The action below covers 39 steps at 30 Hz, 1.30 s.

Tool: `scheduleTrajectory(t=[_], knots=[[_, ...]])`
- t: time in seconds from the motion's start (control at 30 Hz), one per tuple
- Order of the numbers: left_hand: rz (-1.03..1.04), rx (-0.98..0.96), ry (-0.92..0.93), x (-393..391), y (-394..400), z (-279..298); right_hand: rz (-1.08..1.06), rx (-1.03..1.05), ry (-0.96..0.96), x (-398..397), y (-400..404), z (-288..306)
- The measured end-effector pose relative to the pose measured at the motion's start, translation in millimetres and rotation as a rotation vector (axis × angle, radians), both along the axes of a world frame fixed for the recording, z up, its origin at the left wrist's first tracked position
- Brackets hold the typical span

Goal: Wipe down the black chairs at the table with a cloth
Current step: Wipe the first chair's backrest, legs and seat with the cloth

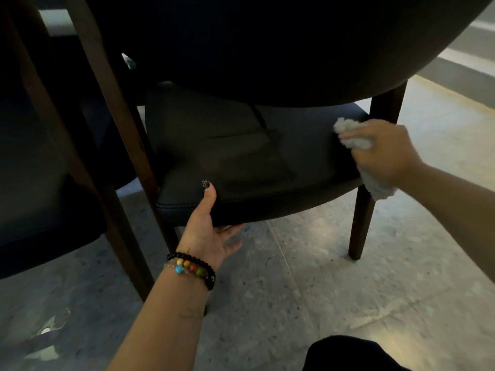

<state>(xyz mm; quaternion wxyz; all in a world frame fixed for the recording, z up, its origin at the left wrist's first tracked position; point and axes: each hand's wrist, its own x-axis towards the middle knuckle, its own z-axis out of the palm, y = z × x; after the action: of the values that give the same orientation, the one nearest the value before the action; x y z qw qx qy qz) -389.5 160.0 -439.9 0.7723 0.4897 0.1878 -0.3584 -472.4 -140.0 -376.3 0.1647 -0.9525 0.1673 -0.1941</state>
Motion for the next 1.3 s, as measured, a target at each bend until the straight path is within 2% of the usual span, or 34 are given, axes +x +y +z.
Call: scheduleTrajectory(t=[0.07,0.17,0.23,0.33,0.4,0.53,0.67,0.83,0.93,1.03,1.1,1.13,1.2,1.3], knots=[[0.006,0.008,-0.017,-1,-1,0,-0.141,0.205,-0.123,9,-8,7],[-0.006,0.017,-0.031,-1,-3,1,-0.179,0.156,-0.314,25,3,11],[-0.003,0.016,-0.031,0,-3,0,-0.089,0.224,-0.222,36,15,9],[-0.013,0.022,-0.018,1,-3,1,0.026,0.348,0.062,43,16,-2],[-0.022,0.028,-0.014,0,-3,2,-0.001,0.338,0.076,41,10,-6],[-0.043,0.037,-0.036,0,0,0,-0.054,0.149,0.072,42,14,-11],[-0.035,0.054,-0.054,-3,-1,0,-0.054,0.236,-0.061,52,51,-9],[-0.029,0.054,-0.04,-1,-3,1,0.22,0.268,-0.059,37,122,-13],[-0.04,0.041,-0.02,0,-1,-1,0.352,0.254,-0.004,17,123,-9],[-0.073,0.043,-0.047,1,-1,0,0.199,0.197,-0.156,8,77,10],[-0.05,0.044,-0.047,2,-2,-1,0.02,0.07,-0.21,11,37,18],[-0.035,0.046,-0.045,2,-2,-2,-0.098,0.08,-0.23,13,18,18],[-0.027,0.055,-0.045,1,-4,-3,-0.285,0.156,-0.198,20,-12,8],[-0.027,0.072,-0.053,0,-6,-4,-0.406,0.194,-0.138,34,-13,-7]])
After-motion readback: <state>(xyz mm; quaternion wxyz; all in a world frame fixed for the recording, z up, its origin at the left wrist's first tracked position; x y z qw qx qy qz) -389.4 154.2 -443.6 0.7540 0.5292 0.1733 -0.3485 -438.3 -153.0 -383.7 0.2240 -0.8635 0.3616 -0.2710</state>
